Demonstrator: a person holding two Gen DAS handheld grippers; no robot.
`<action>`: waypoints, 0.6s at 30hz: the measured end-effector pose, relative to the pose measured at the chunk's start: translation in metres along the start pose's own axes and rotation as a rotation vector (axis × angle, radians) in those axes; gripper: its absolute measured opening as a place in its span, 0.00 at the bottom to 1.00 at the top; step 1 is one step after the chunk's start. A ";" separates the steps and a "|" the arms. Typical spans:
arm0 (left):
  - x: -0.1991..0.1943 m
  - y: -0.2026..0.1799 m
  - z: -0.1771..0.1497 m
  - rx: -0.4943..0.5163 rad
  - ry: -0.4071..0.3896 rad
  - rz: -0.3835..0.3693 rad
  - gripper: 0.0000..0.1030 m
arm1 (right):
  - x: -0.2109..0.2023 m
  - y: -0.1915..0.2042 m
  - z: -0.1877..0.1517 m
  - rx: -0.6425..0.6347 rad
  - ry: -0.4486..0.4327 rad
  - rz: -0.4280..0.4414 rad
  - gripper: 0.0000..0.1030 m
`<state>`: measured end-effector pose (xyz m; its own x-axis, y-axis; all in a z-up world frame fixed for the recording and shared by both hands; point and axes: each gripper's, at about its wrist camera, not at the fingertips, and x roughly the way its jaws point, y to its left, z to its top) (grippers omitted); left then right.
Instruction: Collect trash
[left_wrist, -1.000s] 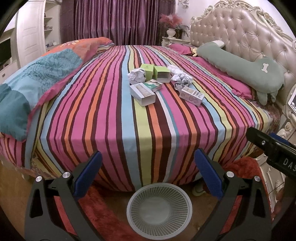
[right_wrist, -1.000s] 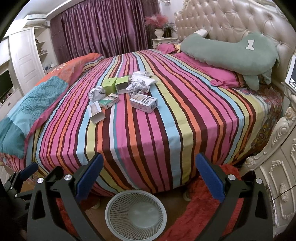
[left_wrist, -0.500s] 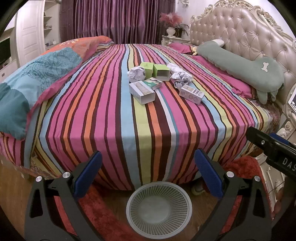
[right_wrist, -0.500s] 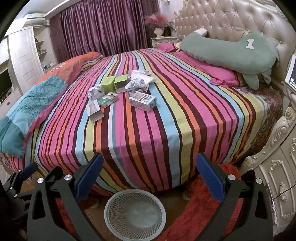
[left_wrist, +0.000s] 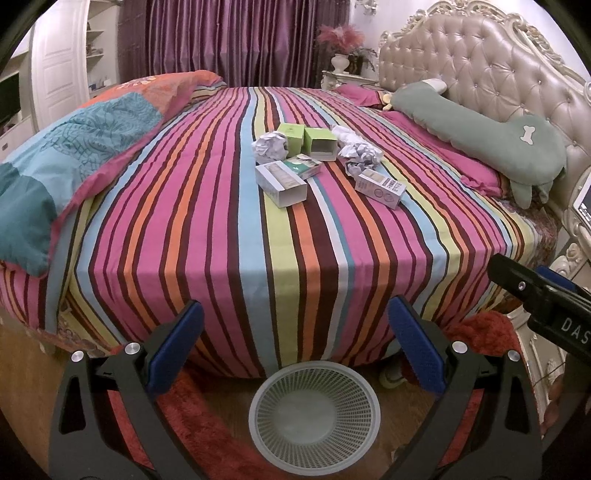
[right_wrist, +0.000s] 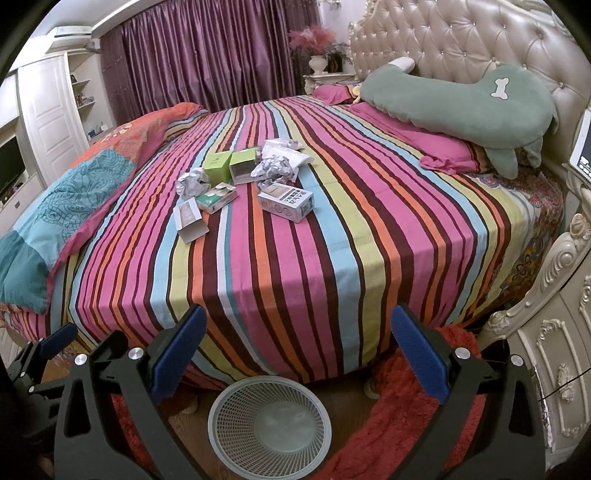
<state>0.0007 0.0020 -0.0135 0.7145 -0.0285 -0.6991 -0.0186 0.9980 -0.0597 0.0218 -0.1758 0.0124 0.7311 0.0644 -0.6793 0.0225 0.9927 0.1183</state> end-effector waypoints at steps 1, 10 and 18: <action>0.000 0.000 0.001 0.000 0.001 0.000 0.94 | 0.000 0.000 0.000 0.000 0.000 0.000 0.93; 0.000 0.000 0.002 -0.002 0.006 -0.005 0.94 | 0.000 0.000 0.000 0.000 0.001 -0.001 0.93; -0.001 -0.001 0.003 -0.008 0.006 -0.010 0.94 | 0.000 0.000 0.000 -0.001 -0.001 -0.001 0.93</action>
<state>0.0025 0.0016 -0.0109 0.7104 -0.0388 -0.7027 -0.0172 0.9972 -0.0724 0.0215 -0.1755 0.0126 0.7315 0.0634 -0.6788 0.0227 0.9929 0.1172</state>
